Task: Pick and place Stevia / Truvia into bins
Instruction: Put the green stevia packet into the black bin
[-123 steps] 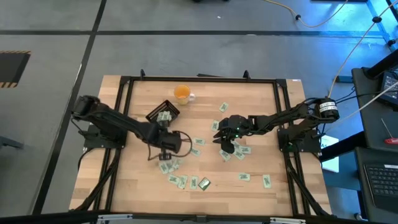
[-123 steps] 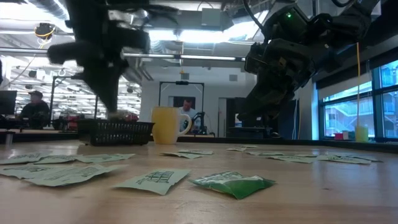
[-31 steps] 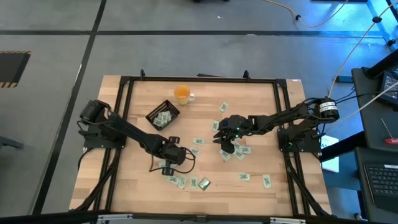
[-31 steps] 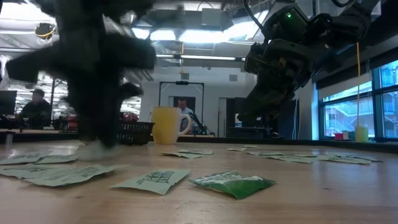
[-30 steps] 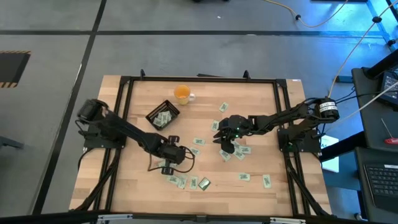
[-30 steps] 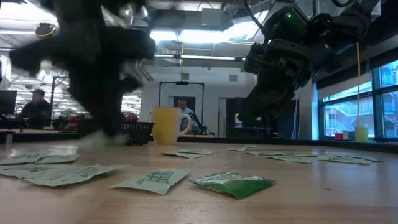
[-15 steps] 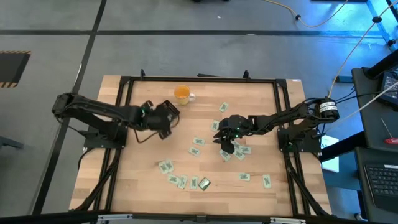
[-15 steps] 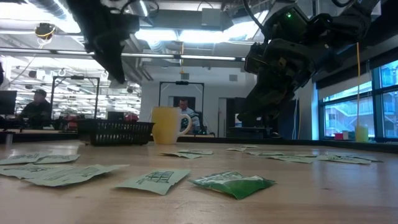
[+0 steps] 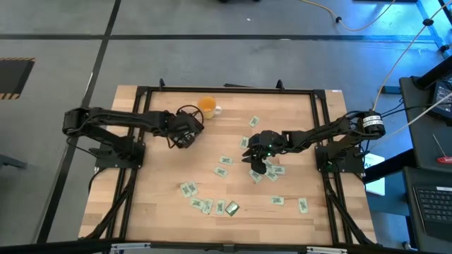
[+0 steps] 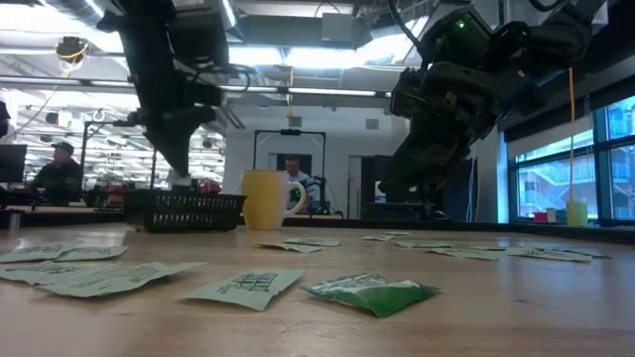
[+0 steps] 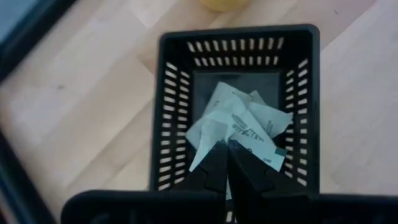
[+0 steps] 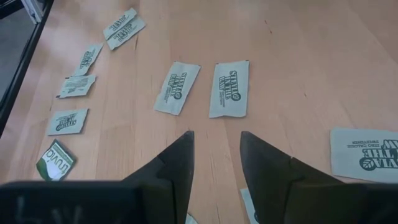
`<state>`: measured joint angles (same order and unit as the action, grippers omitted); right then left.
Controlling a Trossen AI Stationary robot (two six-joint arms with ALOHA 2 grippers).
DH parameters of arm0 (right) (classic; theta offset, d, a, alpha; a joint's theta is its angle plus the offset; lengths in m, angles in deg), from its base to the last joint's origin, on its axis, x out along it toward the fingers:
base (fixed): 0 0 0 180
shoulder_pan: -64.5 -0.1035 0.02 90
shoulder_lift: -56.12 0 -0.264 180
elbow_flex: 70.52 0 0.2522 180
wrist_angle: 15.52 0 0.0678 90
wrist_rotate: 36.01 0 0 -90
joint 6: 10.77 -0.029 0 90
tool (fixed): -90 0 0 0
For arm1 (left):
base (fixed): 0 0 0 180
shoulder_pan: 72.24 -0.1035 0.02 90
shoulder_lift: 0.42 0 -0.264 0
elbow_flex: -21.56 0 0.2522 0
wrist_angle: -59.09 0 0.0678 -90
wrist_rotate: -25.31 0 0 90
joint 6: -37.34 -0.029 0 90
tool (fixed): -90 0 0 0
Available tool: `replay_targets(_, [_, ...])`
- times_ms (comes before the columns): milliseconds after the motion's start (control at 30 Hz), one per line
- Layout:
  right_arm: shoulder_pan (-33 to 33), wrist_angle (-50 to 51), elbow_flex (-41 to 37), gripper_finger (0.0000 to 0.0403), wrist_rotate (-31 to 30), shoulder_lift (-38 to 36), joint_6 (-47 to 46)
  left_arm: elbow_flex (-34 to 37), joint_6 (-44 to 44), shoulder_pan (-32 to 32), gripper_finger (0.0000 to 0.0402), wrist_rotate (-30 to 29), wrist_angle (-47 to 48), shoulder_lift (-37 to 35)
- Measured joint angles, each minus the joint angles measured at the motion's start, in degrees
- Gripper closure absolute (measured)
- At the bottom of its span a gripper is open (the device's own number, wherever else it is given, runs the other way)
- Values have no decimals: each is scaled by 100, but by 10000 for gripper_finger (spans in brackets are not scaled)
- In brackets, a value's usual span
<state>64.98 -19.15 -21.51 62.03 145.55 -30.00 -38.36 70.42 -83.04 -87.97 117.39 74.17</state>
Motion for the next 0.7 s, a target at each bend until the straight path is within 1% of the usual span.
replay_targets(167, [-1, 1, 1, 270, -1, 0, -2, 90, -131, -108, 398, 275, -348, 179])
replay_targets(433, [1, 3, 1, 269, -1, 0, -2, 95, -280, -108, 396, 290, -438, 554])
replay_targets(633, [1, 5, 0, 270, -1, 0, -2, 95, -389, -107, 375, 282, -438, 724])
replay_targets(700, [0, 5, 1, 270, -1, 0, -4, 95, -464, -104, 364, 188, -454, 716])
